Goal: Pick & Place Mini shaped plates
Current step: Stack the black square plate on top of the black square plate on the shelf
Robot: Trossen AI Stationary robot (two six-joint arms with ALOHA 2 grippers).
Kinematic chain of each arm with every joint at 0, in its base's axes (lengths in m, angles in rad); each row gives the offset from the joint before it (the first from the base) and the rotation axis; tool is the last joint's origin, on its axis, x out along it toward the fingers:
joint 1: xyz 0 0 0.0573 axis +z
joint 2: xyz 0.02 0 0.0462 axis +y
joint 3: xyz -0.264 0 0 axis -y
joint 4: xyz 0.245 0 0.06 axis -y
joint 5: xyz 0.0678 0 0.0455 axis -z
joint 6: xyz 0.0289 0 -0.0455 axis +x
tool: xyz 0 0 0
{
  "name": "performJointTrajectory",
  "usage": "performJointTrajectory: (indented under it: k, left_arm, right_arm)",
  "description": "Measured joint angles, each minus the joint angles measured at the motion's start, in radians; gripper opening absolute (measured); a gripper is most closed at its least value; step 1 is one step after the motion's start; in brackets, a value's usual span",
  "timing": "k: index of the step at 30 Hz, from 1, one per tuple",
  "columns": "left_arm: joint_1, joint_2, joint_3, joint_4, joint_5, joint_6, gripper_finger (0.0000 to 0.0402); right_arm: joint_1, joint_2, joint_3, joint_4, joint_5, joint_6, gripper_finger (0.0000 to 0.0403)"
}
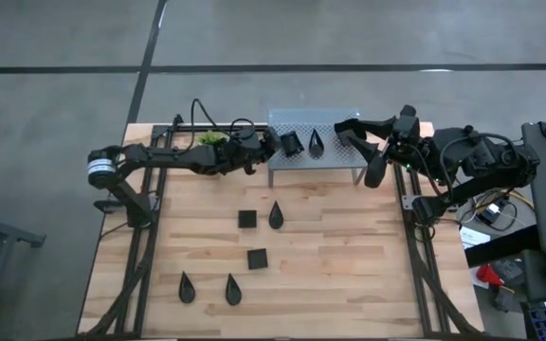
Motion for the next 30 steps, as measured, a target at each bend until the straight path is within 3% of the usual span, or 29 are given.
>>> performJointTrajectory:
  k: [25, 30]
  left_arm:
    - [0.003, 0.005, 0.000, -0.001, 0.039, -0.011, 0.0001]
    - [0.003, 0.005, 0.000, -0.001, 0.045, 0.011, 0.0028]
  right_arm:
    - [0.000, 0.000, 0.000, -0.002, 0.000, -0.016, 0.0201]
    - [0.000, 0.000, 0.000, -0.002, 0.000, -0.016, 0.0201]
